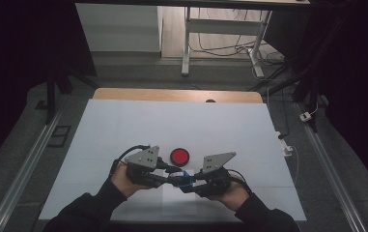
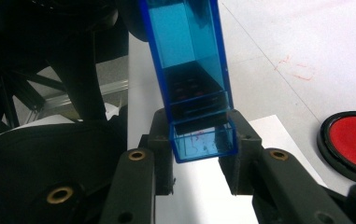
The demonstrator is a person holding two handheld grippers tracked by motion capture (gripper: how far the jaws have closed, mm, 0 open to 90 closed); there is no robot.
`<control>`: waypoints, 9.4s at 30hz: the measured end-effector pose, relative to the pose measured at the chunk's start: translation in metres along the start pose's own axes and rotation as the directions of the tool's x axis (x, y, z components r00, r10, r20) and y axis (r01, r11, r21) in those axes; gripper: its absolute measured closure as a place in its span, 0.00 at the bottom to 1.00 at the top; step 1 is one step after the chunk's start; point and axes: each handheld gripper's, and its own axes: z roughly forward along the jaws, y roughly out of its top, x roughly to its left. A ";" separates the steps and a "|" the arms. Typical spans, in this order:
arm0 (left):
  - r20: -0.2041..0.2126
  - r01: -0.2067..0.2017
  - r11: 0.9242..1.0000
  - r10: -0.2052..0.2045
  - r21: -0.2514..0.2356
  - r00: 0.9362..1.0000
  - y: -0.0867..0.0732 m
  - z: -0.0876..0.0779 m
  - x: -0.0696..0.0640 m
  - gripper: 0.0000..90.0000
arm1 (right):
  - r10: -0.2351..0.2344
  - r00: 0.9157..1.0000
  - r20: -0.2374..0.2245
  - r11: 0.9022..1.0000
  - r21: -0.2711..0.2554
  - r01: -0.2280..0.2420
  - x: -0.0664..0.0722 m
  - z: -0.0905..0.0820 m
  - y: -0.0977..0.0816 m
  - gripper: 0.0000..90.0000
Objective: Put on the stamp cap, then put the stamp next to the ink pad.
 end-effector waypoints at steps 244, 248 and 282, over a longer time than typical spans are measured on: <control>-0.491 0.506 0.861 -0.421 0.047 0.763 -0.116 -0.053 0.070 0.49 | 0.242 0.776 0.582 0.963 -0.046 -0.265 0.042 -0.115 -0.072 0.00; -0.492 0.505 0.862 -0.423 0.041 0.761 -0.111 -0.054 0.067 0.44 | 0.243 0.778 0.580 0.963 -0.047 -0.266 0.041 -0.115 -0.072 0.00; -0.441 0.496 0.868 -0.433 0.032 0.786 -0.074 -0.058 0.024 0.01 | 0.270 0.762 0.588 0.952 -0.045 -0.302 0.038 -0.115 -0.071 0.00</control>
